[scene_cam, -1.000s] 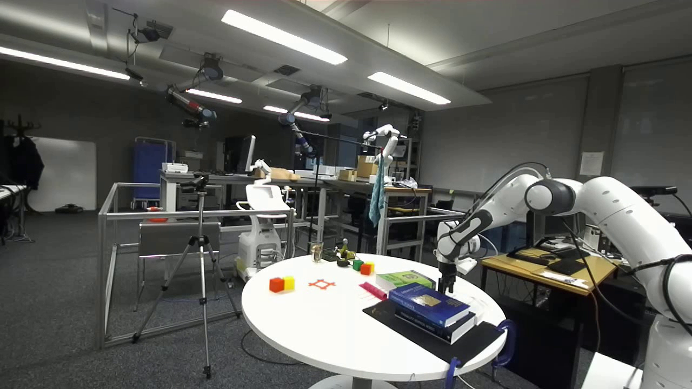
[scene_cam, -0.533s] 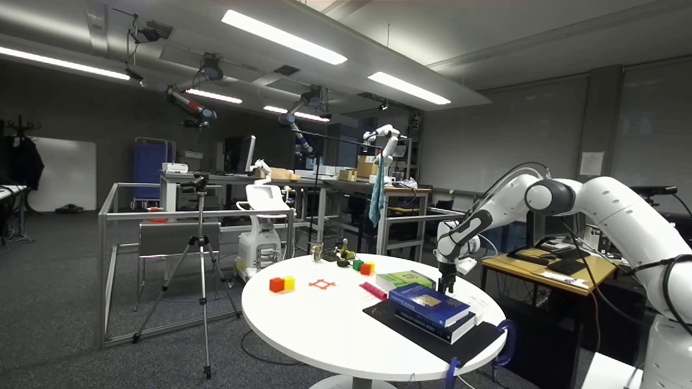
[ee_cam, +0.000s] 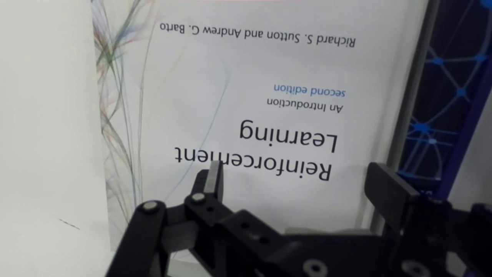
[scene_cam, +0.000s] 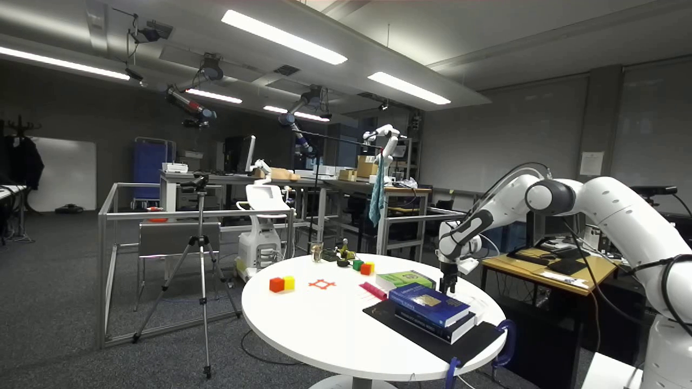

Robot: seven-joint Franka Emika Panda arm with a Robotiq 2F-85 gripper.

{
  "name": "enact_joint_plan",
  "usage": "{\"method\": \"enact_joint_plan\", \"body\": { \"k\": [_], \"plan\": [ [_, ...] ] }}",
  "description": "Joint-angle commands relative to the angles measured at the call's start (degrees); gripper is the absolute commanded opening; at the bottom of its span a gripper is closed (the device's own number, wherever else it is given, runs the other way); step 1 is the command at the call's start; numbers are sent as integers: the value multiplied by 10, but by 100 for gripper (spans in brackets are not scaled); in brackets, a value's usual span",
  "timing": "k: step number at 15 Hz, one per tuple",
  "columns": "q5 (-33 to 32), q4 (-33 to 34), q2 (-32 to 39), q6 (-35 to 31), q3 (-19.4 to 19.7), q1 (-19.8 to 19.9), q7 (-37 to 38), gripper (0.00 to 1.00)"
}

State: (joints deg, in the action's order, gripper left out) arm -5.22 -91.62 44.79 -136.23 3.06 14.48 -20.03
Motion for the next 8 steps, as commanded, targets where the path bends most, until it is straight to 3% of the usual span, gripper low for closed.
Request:
{"method": "enact_joint_plan", "body": {
  "k": [1, 8],
  "plan": [
    [13, 15, 7, 16, -7, 10, -7, 100],
    [3, 14, 10, 17, 2, 5, -2, 100]
  ]
}}
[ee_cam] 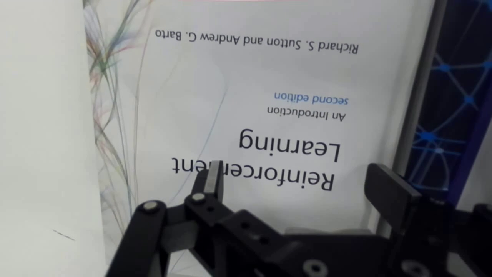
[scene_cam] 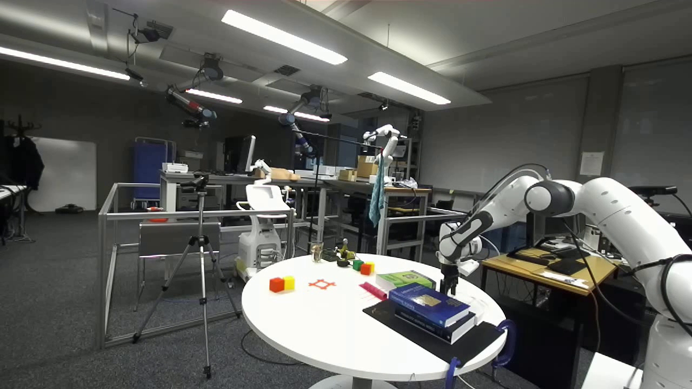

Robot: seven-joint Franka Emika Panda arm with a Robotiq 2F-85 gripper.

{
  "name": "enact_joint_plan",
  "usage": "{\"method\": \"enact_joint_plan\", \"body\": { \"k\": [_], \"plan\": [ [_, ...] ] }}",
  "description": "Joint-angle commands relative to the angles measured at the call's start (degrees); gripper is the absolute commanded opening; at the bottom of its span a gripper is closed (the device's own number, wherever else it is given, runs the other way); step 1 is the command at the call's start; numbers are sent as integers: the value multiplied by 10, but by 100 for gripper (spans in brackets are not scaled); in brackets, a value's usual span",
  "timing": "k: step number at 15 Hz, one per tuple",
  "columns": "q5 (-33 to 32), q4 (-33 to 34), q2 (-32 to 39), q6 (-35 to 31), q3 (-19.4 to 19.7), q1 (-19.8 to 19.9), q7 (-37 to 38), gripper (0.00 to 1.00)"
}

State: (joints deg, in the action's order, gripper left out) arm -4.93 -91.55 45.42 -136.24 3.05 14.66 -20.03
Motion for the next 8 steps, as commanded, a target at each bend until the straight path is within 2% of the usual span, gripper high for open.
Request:
{"method": "enact_joint_plan", "body": {
  "k": [1, 8],
  "plan": [
    [-2, 13, 3, 17, 4, 3, -3, 100],
    [-12, 16, -1, 19, 38, 15, 4, 100]
  ]
}}
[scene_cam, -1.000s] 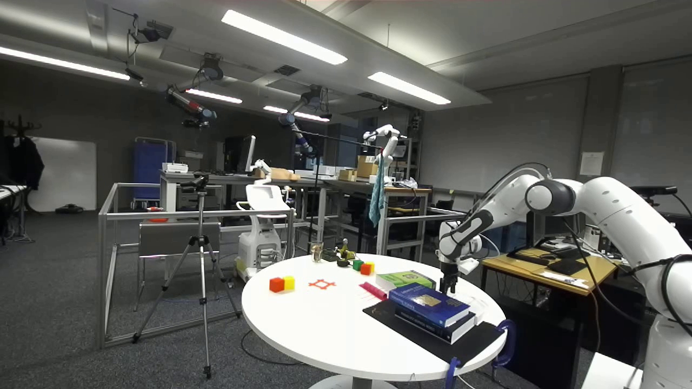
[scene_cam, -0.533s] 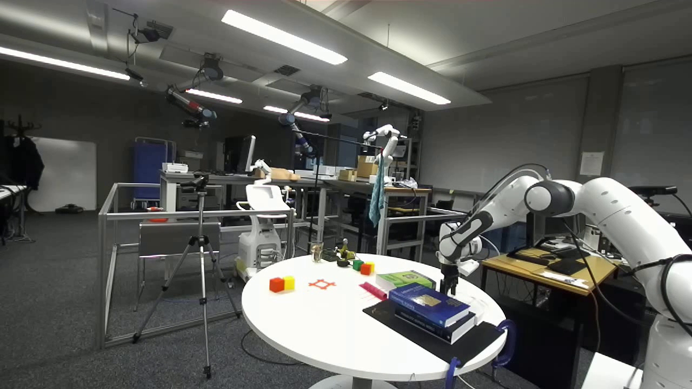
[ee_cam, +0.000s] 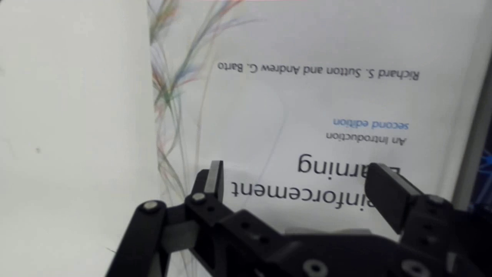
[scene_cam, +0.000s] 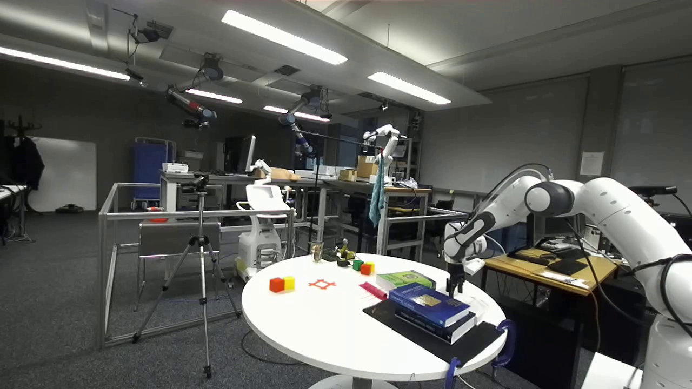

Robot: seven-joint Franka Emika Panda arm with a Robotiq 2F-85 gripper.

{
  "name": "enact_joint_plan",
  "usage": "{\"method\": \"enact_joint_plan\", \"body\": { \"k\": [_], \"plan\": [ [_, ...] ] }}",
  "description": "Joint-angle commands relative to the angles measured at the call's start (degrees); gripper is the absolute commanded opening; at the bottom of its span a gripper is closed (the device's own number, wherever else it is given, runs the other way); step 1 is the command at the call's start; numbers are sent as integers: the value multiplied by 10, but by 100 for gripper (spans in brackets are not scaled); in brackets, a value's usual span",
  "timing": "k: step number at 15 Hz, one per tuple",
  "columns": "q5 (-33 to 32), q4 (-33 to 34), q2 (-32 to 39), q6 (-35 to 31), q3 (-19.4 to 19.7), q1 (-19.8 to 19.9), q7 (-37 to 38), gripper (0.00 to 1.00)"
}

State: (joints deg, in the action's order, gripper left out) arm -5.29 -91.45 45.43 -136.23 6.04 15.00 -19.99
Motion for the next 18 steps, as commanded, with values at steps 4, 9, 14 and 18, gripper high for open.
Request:
{"method": "enact_joint_plan", "body": {
  "k": [4, 9, 14, 18],
  "plan": [
    [6, 17, -4, 22, 3, 24, 1, 100],
    [51, 19, -7, 32, -38, 39, -23, 100],
    [100, 26, -3, 57, -81, 54, -60, 100],
    [112, 36, 3, 80, -95, 68, -115, 100]
  ]
}}
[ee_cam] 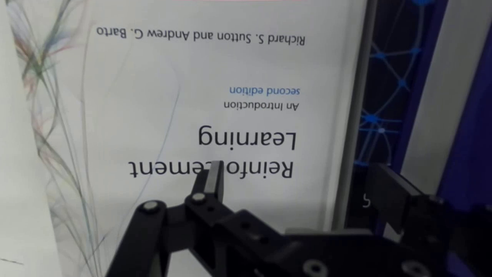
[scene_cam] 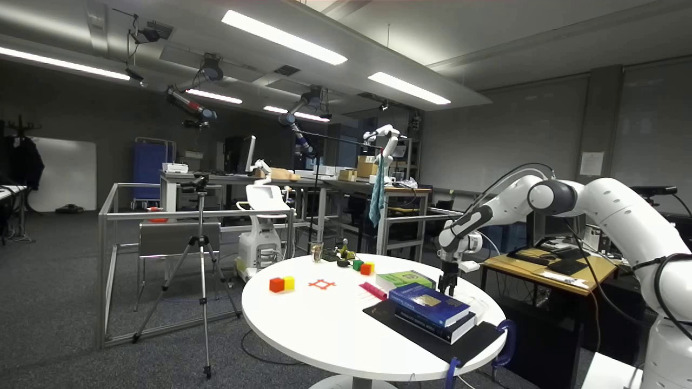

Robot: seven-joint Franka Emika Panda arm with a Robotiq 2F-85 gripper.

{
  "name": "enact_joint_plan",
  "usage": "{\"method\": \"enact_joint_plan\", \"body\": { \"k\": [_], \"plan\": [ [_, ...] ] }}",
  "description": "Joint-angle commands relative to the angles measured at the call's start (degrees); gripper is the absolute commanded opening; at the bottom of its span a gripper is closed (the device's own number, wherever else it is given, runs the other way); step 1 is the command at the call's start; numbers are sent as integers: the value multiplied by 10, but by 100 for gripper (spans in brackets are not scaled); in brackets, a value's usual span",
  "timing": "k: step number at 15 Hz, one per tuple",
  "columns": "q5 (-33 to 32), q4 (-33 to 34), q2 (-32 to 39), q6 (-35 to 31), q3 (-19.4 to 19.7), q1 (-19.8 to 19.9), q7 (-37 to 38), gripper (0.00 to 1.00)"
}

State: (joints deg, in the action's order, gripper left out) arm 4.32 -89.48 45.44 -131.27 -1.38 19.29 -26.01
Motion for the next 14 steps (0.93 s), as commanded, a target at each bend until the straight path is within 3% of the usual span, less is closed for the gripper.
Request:
{"method": "enact_joint_plan", "body": {
  "k": [1, 9, 14],
  "plan": [
    [14, 18, 4, 35, -21, 26, -65, 100],
    [3, 11, 2, 41, -10, 30, -158, 100],
    [3, -17, -12, -7, 3, 11, -111, 100]
  ]
}}
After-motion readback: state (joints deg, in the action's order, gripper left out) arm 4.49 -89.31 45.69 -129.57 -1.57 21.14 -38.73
